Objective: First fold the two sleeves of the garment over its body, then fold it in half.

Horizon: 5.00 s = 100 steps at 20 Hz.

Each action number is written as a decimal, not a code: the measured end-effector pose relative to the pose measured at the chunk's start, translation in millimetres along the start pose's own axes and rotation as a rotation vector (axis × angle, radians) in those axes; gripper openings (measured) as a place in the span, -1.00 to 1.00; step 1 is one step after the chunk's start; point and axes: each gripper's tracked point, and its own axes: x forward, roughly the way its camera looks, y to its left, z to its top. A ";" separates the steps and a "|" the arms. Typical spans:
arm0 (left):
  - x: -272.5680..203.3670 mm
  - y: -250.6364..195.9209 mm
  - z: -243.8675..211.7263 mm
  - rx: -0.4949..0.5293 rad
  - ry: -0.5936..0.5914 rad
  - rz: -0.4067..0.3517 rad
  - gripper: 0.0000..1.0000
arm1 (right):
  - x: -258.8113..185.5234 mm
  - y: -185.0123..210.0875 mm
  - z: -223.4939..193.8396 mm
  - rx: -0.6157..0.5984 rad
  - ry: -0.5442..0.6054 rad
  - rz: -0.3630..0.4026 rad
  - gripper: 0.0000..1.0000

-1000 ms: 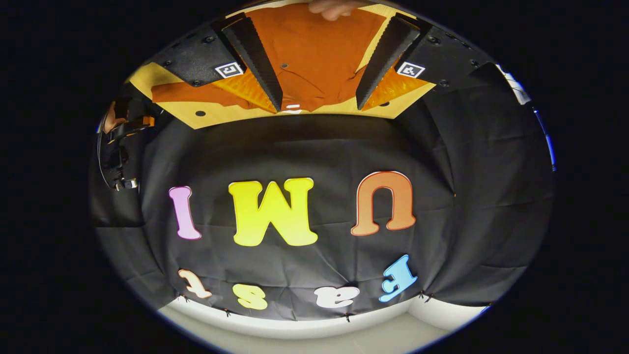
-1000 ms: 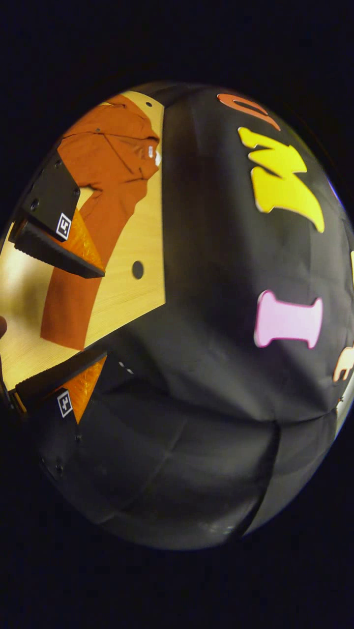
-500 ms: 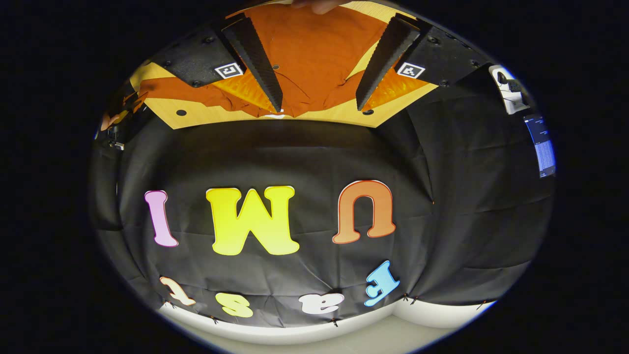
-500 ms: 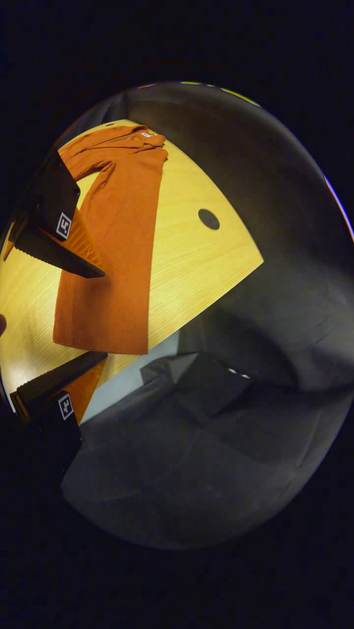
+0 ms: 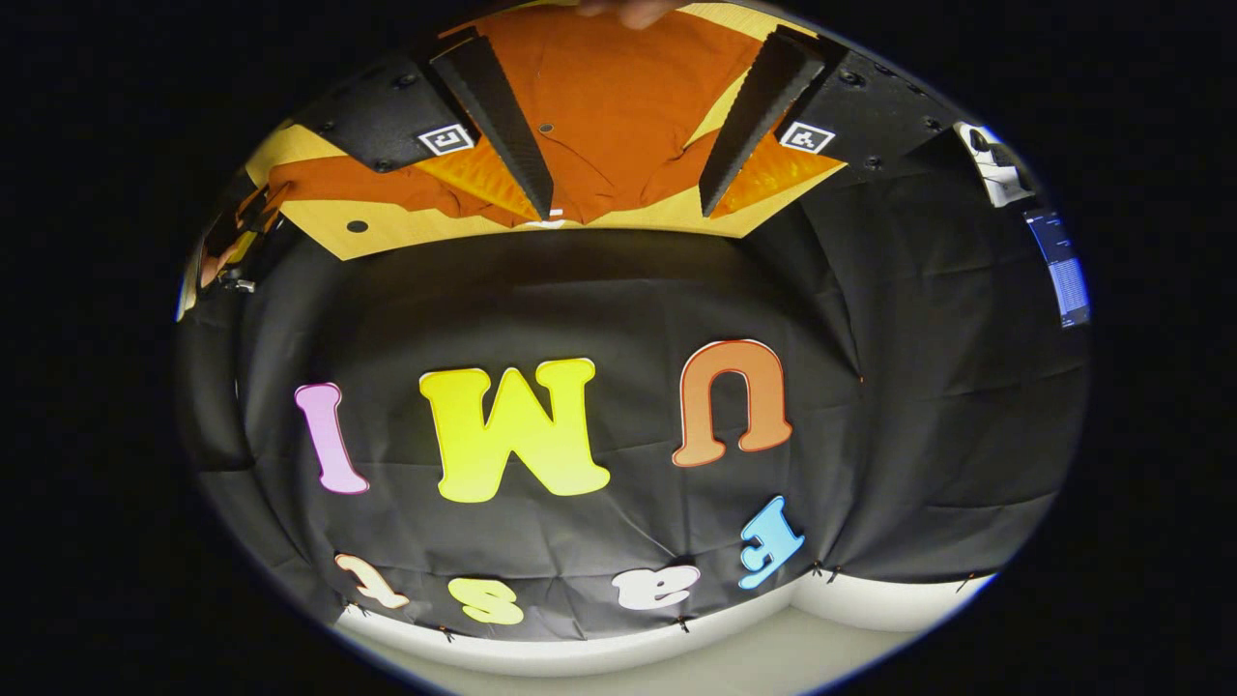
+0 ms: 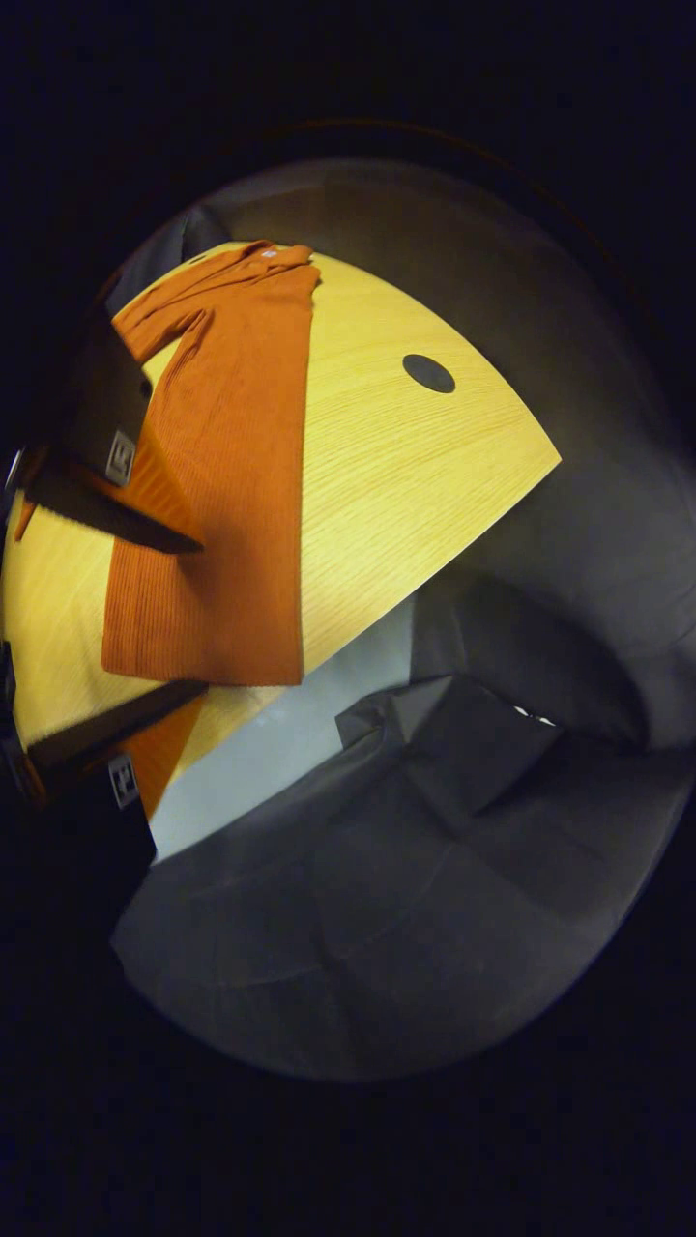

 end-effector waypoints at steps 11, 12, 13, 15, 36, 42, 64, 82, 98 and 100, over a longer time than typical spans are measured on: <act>9.6 23.7 -13.5 -0.025 0.027 -0.003 0.99 | 0.1 -16.2 3.7 0.110 0.019 0.026 -0.89; 11.1 26.7 -12.3 -0.020 0.026 -0.006 0.99 | 2.1 -16.3 4.5 0.115 0.028 0.023 -0.89; 12.9 30.7 -12.1 -0.010 0.023 -0.007 0.99 | -4.6 -12.4 6.0 0.108 0.021 0.024 -0.99; 16.3 36.8 -10.0 -0.006 0.012 -0.016 0.99 | -19.7 -3.1 9.5 0.074 -0.026 0.034 -1.00; 44.0 145.8 -56.9 -0.113 0.078 -0.063 0.99 | -137.7 414.9 -160.9 -0.510 -0.082 0.387 -1.00; 42.0 200.7 -92.3 -0.083 0.127 0.016 1.00 | -86.6 542.3 -276.5 -0.766 -0.004 0.407 -1.00; 32.1 302.7 -211.2 -0.120 0.367 0.227 0.99 | -25.2 608.2 -383.1 -0.963 0.070 0.384 0.29; 103.9 344.5 -346.2 -0.533 1.040 0.419 0.98 | -119.6 263.0 -375.4 -1.211 -0.133 0.416 0.96; 123.9 341.9 -344.2 -0.761 1.372 0.353 -0.46 | -113.1 155.1 -338.7 -0.942 -0.217 0.374 0.96; 127.0 341.7 -342.2 -0.757 1.356 0.337 -0.84 | -111.8 145.2 -325.0 -0.922 -0.234 0.351 0.96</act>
